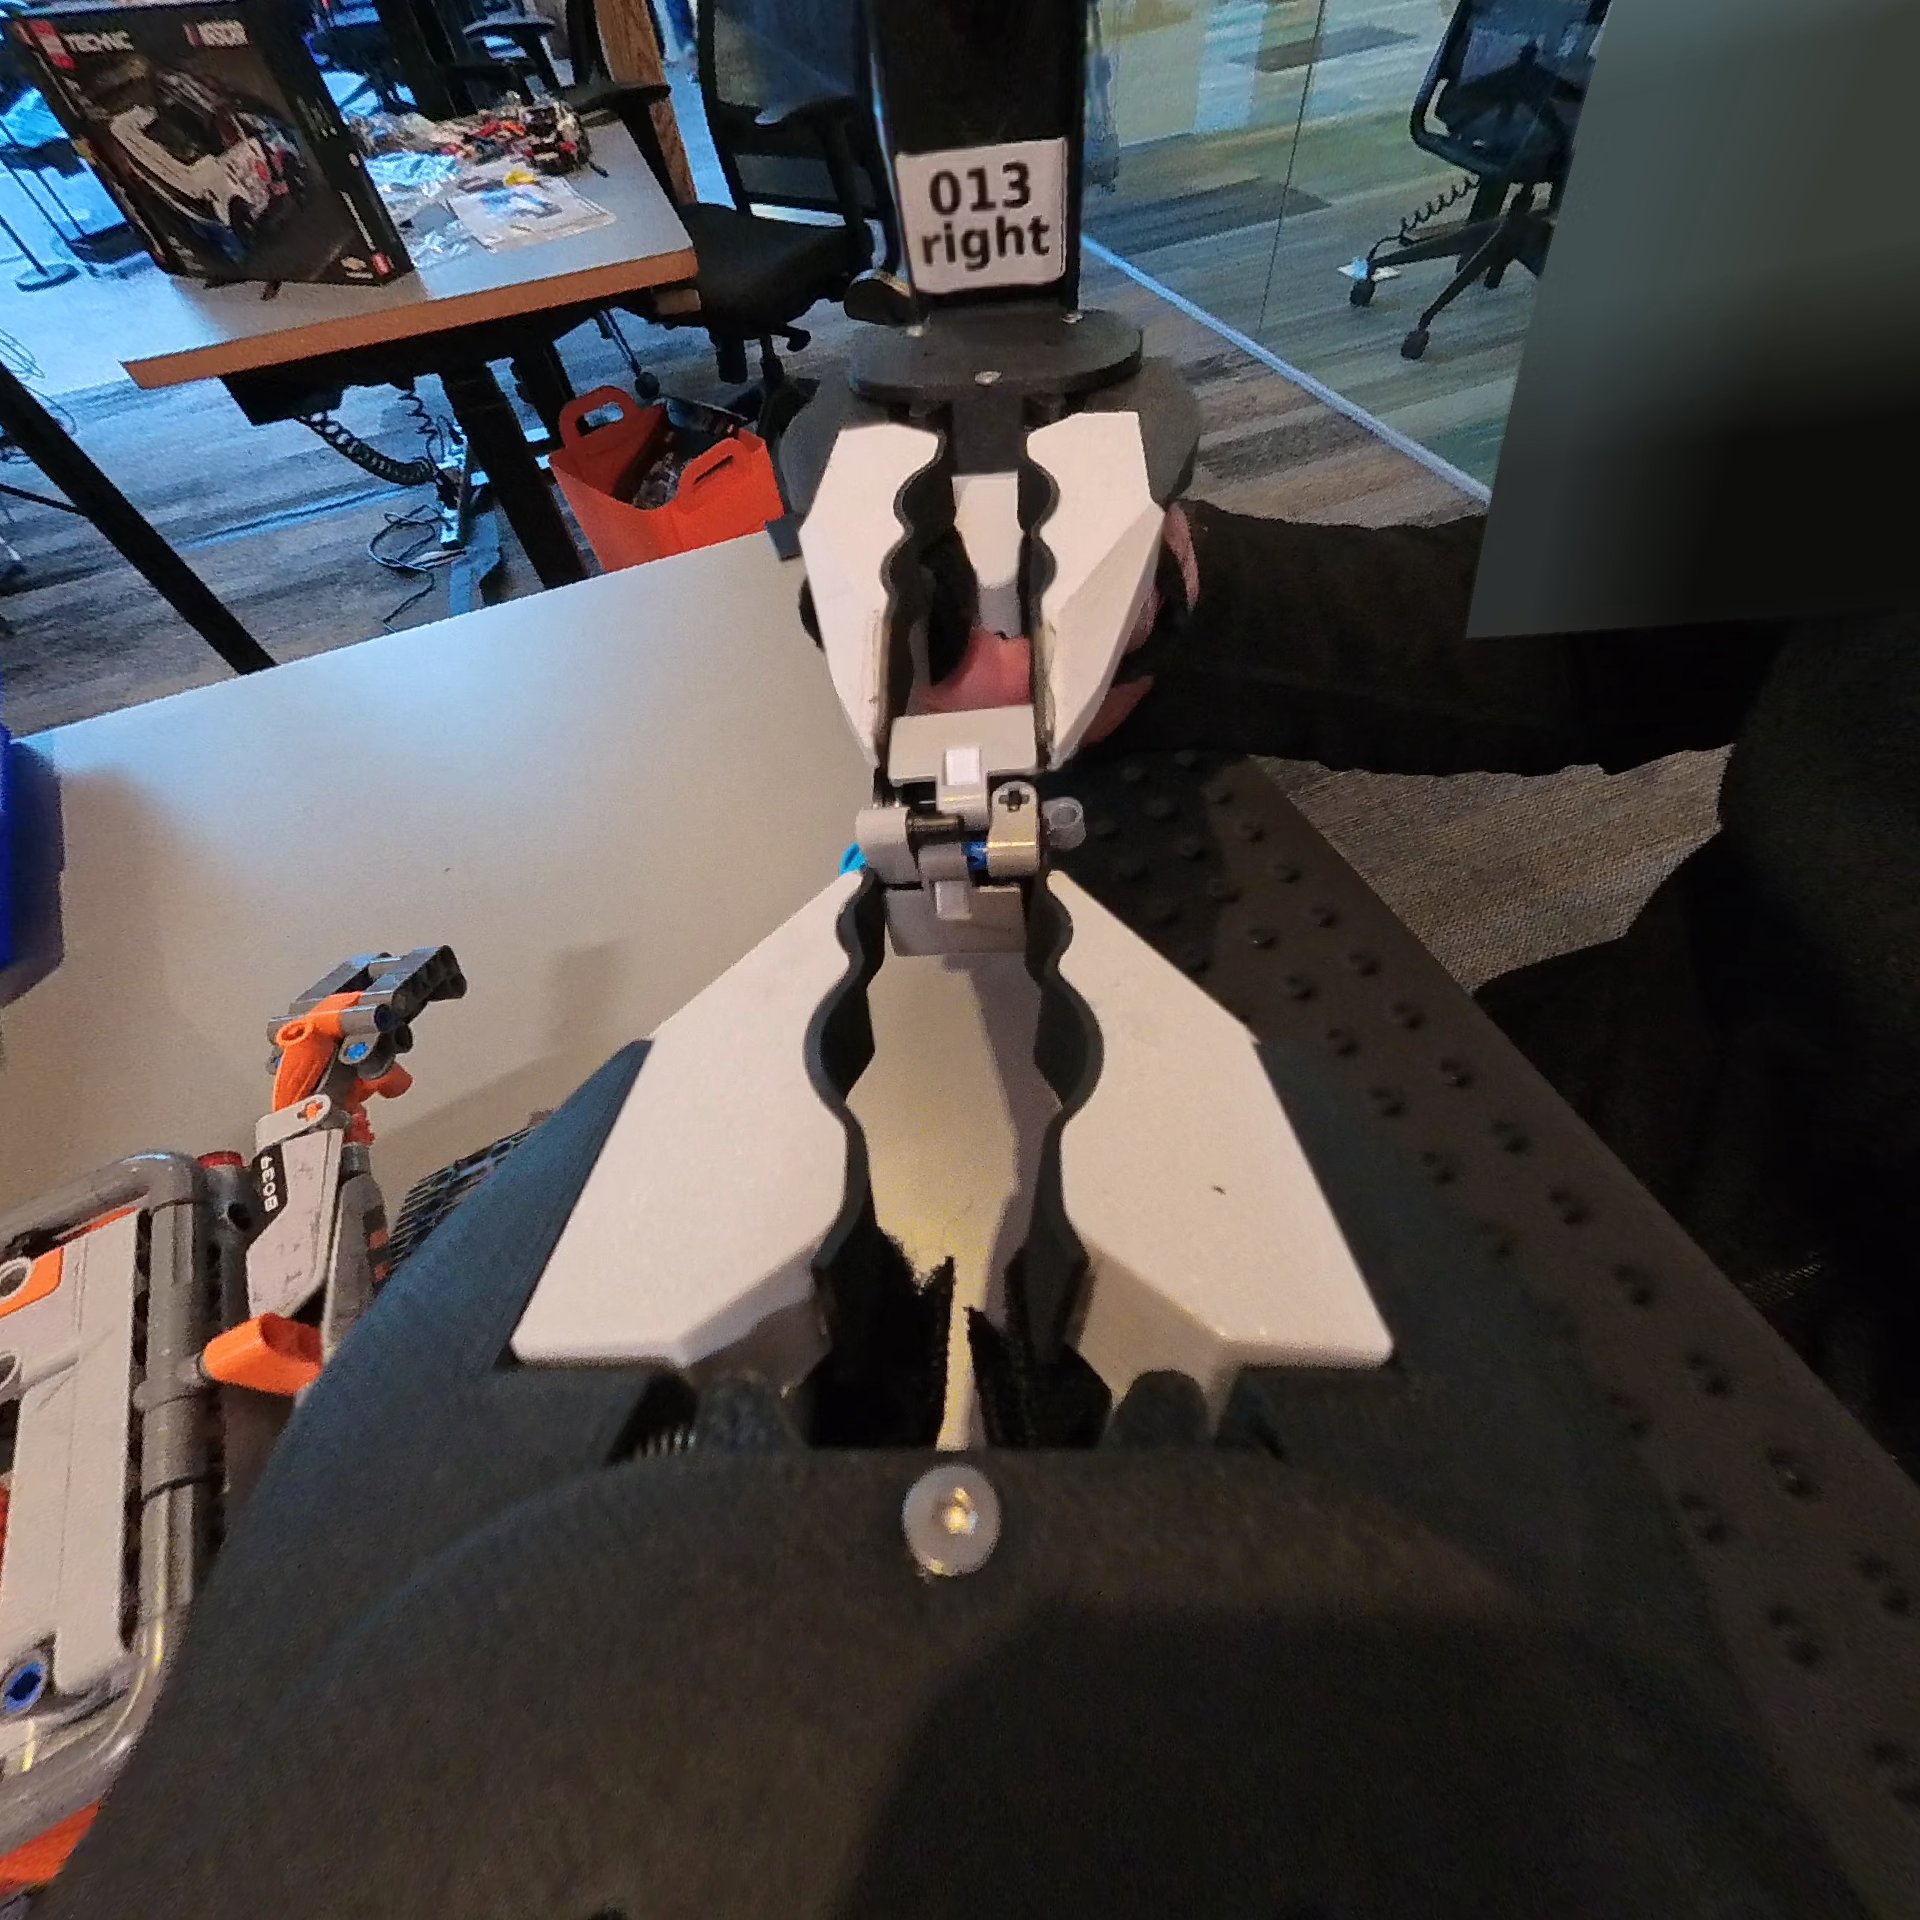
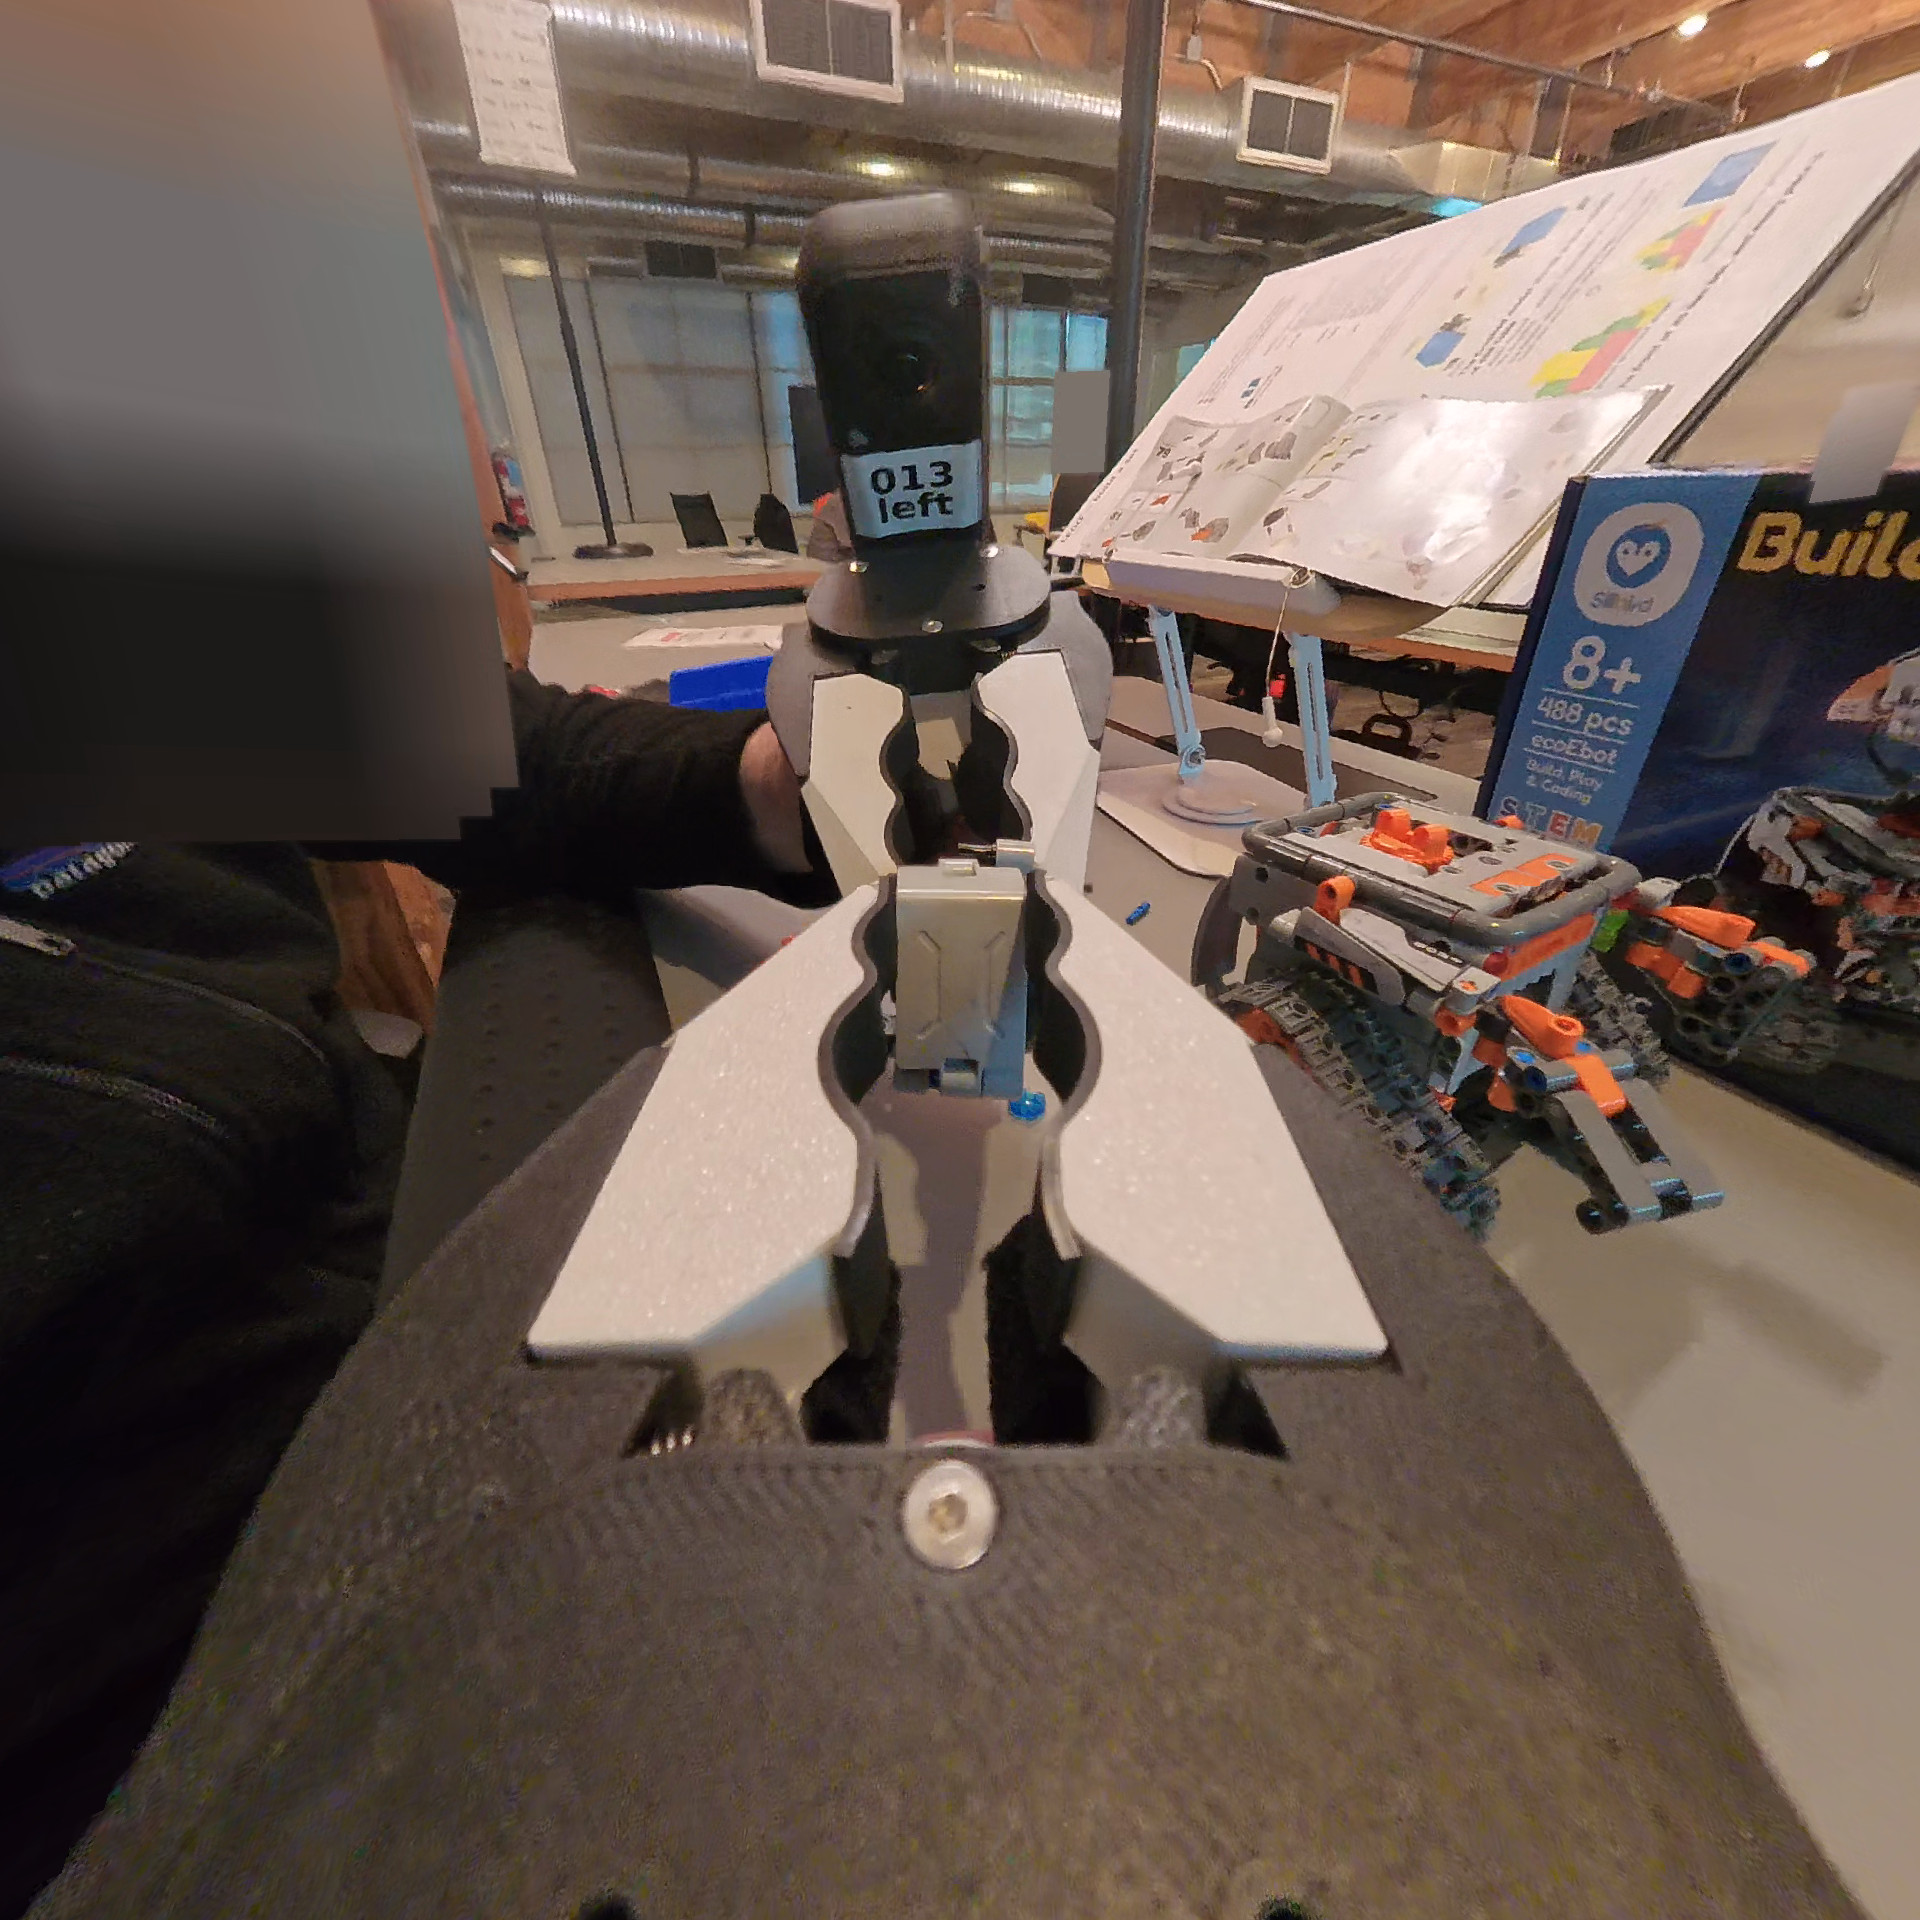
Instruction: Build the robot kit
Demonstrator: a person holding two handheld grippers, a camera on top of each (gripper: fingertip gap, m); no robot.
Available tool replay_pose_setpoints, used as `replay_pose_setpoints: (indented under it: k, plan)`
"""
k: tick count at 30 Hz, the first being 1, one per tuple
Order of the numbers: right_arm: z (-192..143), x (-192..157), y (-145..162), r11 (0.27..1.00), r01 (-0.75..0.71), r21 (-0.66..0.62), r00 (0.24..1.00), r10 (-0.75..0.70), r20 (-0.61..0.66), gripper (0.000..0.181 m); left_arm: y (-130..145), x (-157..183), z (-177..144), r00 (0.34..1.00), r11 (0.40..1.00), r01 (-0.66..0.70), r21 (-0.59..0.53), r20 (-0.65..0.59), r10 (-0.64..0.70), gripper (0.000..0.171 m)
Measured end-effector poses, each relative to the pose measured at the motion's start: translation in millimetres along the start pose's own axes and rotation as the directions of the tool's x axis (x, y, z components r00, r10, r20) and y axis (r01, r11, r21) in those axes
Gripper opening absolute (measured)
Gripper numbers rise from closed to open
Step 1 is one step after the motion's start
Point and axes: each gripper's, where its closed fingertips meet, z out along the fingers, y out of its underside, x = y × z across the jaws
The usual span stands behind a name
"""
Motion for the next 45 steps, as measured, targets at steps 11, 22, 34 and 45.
replay_pose_setpoints:
  k: [11, 22, 34, 45]
  plan:
    - [-5.9, 10.2, -4.3, 0.998, -0.033, 0.055, 0.998, 0.035, -0.043, 0.022, -15.9, -3.2, -0.4, 0.996, 0.982, 0.088, 0.164, -0.026, -0.085, 0.034]
    - [-8.5, 11.0, -7.3, 0.996, -0.039, 0.079, 0.998, 0.043, -0.045, 0.022, -18.0, -7.8, -0.5, 0.993, 0.972, 0.119, 0.201, -0.014, -0.118, 0.026]
    - [-4.6, 5.4, -8.4, 0.997, -0.034, 0.072, 0.999, 0.035, -0.019, 0.021, -14.9, -5.0, 1.7, 0.994, 0.986, 0.103, 0.132, -0.051, -0.097, 0.026]
    - [-1.8, -3.0, -7.7, 0.998, 0.027, 0.059, 1.0, -0.028, 0.007, 0.021, -10.1, 1.5, 6.9, 0.995, 0.993, 0.071, 0.099, -0.071, -0.064, 0.026]
